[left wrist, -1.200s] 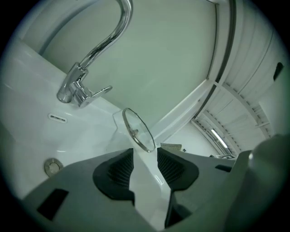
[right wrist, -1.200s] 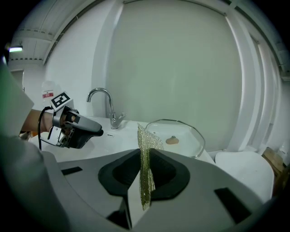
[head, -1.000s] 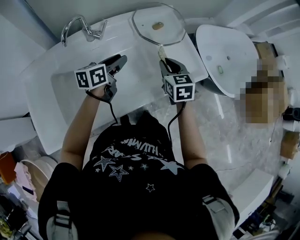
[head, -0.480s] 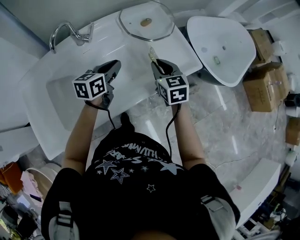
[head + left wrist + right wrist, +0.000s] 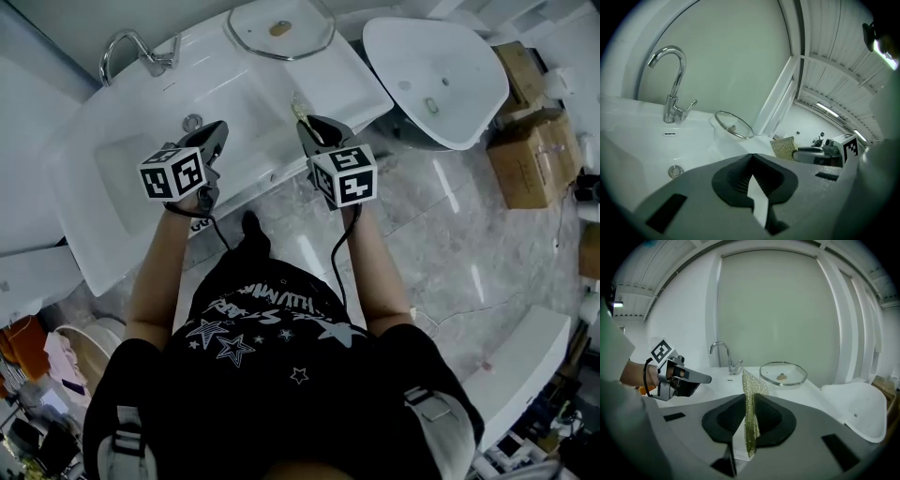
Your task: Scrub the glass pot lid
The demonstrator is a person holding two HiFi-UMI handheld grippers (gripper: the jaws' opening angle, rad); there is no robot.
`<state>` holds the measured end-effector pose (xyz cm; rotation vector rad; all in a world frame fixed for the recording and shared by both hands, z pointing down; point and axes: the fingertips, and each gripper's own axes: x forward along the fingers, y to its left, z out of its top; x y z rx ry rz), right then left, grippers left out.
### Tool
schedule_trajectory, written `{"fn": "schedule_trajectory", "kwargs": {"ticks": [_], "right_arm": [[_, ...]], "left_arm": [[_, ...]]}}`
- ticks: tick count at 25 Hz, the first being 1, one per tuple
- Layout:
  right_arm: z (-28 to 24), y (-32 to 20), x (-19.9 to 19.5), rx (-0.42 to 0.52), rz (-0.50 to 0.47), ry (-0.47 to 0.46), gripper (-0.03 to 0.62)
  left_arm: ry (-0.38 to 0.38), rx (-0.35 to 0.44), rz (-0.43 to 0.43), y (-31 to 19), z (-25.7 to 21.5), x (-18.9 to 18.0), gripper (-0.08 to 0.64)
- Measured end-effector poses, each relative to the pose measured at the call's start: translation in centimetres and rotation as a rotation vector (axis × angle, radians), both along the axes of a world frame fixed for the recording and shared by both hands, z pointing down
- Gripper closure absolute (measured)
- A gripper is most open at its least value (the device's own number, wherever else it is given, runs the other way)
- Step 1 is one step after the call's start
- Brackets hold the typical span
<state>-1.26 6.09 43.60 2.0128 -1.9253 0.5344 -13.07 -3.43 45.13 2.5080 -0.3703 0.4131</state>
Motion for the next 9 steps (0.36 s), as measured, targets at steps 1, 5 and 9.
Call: {"fn": "schedule_trajectory", "kwargs": {"ticks": [1,5,9], "right_arm": [[-0.2,0.5,-0.3,0.003,-0.003,-0.001,0.532],[-0.6,2.3,-1.3,0.009,-0.010,-0.001,0.531],[-0.8,4.1,-2.6,0.010,-0.007,-0.005,0.531]], "left_arm": [[-0.001,0.006,0.000,0.5,-0.2,-0.2,0.552],[0.008,0.021,-0.007,2.0,-0.8,-1.1,0.552],[0.017,0.016,-0.015,3.4,-1.2,-2.6,0.552]]}}
